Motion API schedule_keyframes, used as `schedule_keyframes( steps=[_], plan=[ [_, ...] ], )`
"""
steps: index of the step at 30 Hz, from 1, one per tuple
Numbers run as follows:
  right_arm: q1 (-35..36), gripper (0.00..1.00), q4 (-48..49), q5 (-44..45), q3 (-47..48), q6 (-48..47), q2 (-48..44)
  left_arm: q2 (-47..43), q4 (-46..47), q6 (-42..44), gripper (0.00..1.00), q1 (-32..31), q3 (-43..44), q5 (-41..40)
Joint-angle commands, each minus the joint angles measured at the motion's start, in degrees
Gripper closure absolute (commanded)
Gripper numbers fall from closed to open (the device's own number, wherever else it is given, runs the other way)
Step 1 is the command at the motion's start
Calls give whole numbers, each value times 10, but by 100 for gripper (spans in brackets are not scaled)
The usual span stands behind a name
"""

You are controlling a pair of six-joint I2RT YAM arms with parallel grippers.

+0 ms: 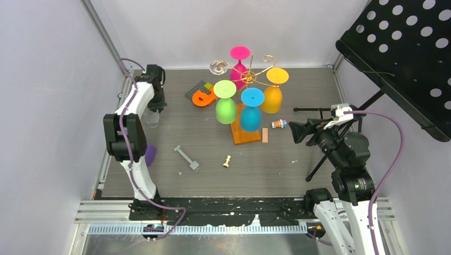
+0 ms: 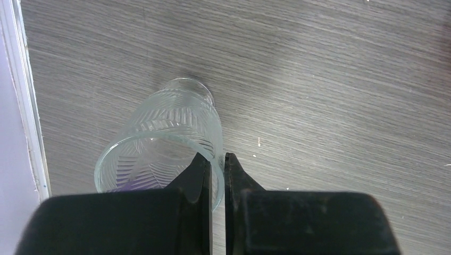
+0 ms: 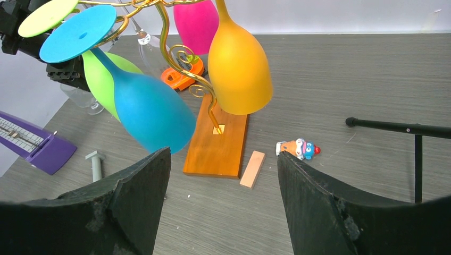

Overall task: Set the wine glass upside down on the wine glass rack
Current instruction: Pick up the wine glass at the center of the board.

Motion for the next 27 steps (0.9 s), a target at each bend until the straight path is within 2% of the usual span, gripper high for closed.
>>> schedule_keyframes(
  steps=[1, 7, 12, 18, 22, 27],
  plan=[
    [2, 21, 10, -3, 8, 2, -6, 2, 6, 9, 99, 4, -5, -1],
    [3, 21, 10, -3, 9, 1, -4, -21, 4, 5, 100, 4, -8, 10],
    [2, 21, 7, 7, 19, -6, -1, -83, 1, -7, 100, 4, -16, 35],
    [3, 21, 3, 62, 57, -3, -10, -233, 14, -29, 100, 3, -69, 69],
    [2, 21, -21, 82, 116, -2, 1, -329, 20, -46, 100, -2, -98, 113],
    [2, 21, -76, 47, 213, 14, 48, -455, 52, -86, 100, -4, -144, 181]
  ],
)
